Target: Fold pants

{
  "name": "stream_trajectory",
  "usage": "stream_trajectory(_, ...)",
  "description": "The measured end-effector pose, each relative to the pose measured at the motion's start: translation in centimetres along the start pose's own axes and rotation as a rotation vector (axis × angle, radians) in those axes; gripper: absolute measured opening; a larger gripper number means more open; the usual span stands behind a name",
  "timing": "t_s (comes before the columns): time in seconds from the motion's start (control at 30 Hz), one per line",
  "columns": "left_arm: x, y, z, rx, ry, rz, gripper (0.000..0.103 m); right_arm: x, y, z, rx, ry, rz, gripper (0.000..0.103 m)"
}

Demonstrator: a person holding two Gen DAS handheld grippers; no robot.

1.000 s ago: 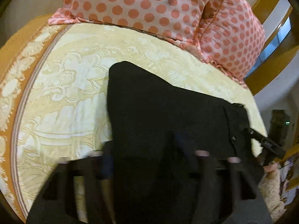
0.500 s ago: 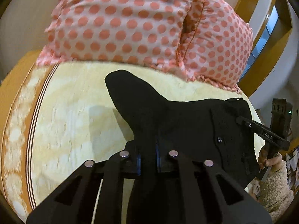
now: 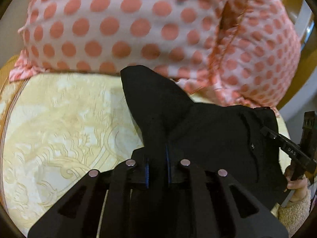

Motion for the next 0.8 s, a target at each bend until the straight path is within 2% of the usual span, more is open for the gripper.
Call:
stream_trajectory(0.07, -0.4, 0.2, -0.2, 0.014, -0.007, 0.002, 0.016, -0.5, 0.0, 0.3, -0.026, -0.007, -0.015, 0.018)
stream_trajectory(0.17, -0.9, 0.3, -0.5, 0.029, -0.027, 0.003, 0.024, -1.0, 0.2, 0.3, -0.032, 0.024, -0.032, 0.025)
stream_trajectory(0.27, -0.6, 0.3, -0.6, 0.032, -0.052, 0.006, 0.036, -0.9, 0.2, 0.6, -0.041, 0.064, -0.042, 0.04)
stream_trajectory(0.3, 0.1, 0.4, -0.7, 0.037, -0.059, 0.018, 0.037, -0.3, 0.2, 0.8, -0.051, 0.08, -0.044, 0.048)
stream_trajectory(0.33, 1.2, 0.6, -0.6, 0.029, -0.07, 0.045, 0.039, 0.4, 0.4, 1.1, -0.058, 0.104, -0.036, 0.05)
stream_trajectory(0.37, 2.4, 0.9, -0.4, 0.004, -0.084, 0.076, 0.047, 1.6, 0.4, 1.6, -0.065, 0.138, -0.008, 0.05)
stream_trajectory(0.4, 4.3, 1.3, 0.2, -0.045, -0.106, 0.126, 0.06, 3.5, 0.4, 1.7, -0.065, 0.169, 0.049, 0.053)
stream_trajectory(0.47, 6.8, 2.3, 1.3, -0.1, -0.121, 0.199, 0.08, 7.3, 1.1, 0.7, -0.053, 0.184, 0.155, 0.054)
stream_trajectory(0.53, 9.4, 4.2, 3.7, -0.17, -0.049, 0.254, 0.086, 9.6, 2.5, -1.5, -0.021, 0.12, 0.191, 0.054)
stream_trajectory(0.63, 10.0, 6.8, 6.5, -0.228, 0.04, 0.225, 0.091, 11.2, 6.1, -6.0, 0.079, 0.043, 0.162, 0.054)
stream_trajectory(0.7, 8.6, 8.5, 7.9, -0.245, 0.086, 0.145, 0.091, 10.7, 7.8, -7.7, 0.118, 0.025, 0.114, 0.054)
stream_trajectory(0.8, 5.9, 10.1, 7.7, -0.217, 0.055, 0.037, 0.091, 8.8, 9.9, -8.6, 0.152, 0.071, 0.024, 0.054)
Point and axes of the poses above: each gripper's, at about its wrist camera, not at the fingertips, and x roughly against the way its jaws point, z to its right, y to its underside, the point moved 6 cm from there along -x, roughly the way its jaws point, and after that the axes turned 6 degrees about y, right-handed, at the moved point
